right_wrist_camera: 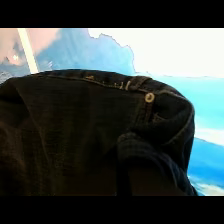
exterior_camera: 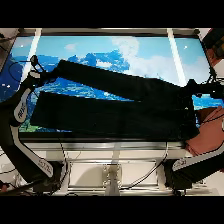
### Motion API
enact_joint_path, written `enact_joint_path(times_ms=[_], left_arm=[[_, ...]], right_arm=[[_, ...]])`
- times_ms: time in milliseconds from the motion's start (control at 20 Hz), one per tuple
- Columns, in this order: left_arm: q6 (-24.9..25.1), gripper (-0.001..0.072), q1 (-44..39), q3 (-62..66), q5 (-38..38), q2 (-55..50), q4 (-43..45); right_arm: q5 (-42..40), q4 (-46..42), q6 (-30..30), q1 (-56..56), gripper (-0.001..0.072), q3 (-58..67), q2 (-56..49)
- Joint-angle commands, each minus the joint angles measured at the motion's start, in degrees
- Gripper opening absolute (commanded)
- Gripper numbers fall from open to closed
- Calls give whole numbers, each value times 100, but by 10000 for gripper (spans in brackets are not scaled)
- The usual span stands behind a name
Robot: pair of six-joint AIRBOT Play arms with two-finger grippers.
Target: Fold the clothes and pants, and hang the long-sleeved shirts on hangers.
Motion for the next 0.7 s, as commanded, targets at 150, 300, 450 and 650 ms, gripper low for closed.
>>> enact_joint_path(times_ms=[150,300,450,650], left_arm=[[-9,26,-66,356,282,-26,-105],[57,25,48,358,111,487,42],[48,24,245,358,-730,1318,1259],[-365,24,533,356,-2490,2063,2616]], right_arm=[[-118,26,-2,199,31,7,4],[-426,66,2,199,31,7,7],[-997,240,22,199,31,7,17],[-1683,350,20,389,31,7,133]])
